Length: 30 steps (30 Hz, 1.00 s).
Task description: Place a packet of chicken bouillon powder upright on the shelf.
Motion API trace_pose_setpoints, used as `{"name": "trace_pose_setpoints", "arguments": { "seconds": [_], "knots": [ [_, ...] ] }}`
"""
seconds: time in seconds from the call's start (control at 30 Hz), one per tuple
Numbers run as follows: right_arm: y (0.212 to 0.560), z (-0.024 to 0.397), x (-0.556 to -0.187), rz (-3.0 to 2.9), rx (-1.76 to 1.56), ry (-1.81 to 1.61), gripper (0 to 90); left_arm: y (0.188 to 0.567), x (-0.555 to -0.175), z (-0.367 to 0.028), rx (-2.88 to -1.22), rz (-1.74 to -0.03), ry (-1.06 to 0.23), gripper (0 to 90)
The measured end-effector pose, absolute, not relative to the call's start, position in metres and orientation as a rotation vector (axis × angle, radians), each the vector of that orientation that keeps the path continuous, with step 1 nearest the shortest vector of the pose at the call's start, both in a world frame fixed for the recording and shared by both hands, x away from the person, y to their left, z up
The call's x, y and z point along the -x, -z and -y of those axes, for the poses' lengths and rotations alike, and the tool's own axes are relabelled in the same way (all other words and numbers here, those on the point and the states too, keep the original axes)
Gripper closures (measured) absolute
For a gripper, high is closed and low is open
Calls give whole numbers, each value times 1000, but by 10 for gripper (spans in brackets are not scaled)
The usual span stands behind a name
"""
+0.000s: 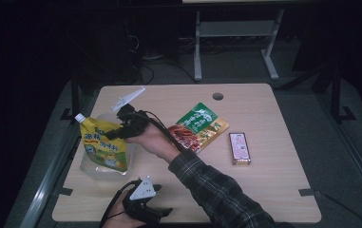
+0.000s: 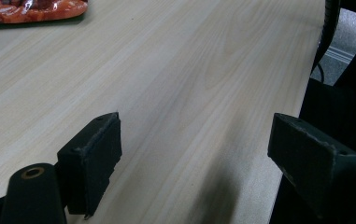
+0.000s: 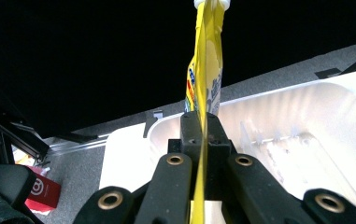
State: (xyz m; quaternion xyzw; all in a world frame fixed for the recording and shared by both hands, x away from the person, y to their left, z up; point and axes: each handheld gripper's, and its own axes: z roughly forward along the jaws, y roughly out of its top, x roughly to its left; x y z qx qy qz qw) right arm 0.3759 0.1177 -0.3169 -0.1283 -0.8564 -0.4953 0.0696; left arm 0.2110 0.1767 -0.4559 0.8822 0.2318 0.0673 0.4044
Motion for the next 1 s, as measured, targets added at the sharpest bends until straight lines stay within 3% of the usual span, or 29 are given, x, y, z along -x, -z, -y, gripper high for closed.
{"name": "trace_pose_setpoints", "arguments": {
  "seconds": [0.7, 0.83, 1.0],
  "knots": [
    [336, -132, -373, 2624, 379, 1421, 888, 456, -211, -176, -2232, -584, -158, 168],
    [336, -131, -373, 2626, 376, 1415, 861, 456, -211, -176, -2235, -579, -159, 169],
    [335, -131, -370, 2659, 364, 1413, 766, 456, -211, -176, -2240, -573, -162, 169]
  ]
}}
